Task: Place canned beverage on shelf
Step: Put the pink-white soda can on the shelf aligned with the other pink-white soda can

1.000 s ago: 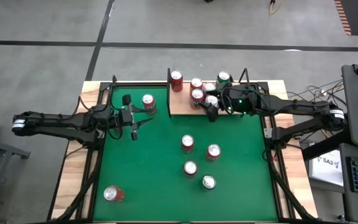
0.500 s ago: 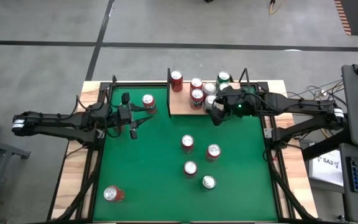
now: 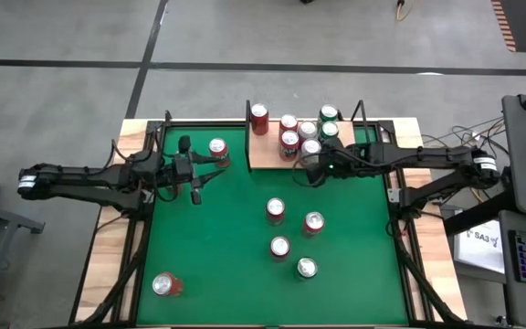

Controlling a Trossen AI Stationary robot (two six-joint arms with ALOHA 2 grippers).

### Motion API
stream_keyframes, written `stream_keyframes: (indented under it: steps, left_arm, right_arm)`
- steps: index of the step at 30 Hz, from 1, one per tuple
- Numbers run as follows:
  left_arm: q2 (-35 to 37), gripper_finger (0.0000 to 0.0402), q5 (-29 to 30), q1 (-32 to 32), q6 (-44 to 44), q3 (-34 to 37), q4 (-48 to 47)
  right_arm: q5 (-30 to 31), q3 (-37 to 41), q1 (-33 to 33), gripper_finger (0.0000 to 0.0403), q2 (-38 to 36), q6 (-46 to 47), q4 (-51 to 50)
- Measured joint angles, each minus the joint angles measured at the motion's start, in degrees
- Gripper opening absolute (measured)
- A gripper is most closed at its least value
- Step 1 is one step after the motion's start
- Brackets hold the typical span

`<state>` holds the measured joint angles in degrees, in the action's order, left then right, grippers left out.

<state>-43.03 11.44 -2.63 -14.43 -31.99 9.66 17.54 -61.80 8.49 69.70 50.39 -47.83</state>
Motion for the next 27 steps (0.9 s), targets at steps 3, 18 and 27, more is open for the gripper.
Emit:
stream_keyframes:
  steps: [3,18,27]
  left_arm:
    - [0.0,0.0128,0.0,0.02,-0.03,0.0,0.01]
    - [0.0,0.0128,0.0,0.02,-0.07,0.02,0.14]
    - [0.0,0.0128,0.0,0.02,-1.08,0.08,-0.01]
  right_arm:
    - [0.0,-0.17,1.1,0.0205,0.25,-3.26,0.04]
    - [0.03,-0.04,7.98,0.0009,3.82,-15.7,0.28]
    - [3.49,-0.04,8.42,0.0009,5.94,-17.98,2.59]
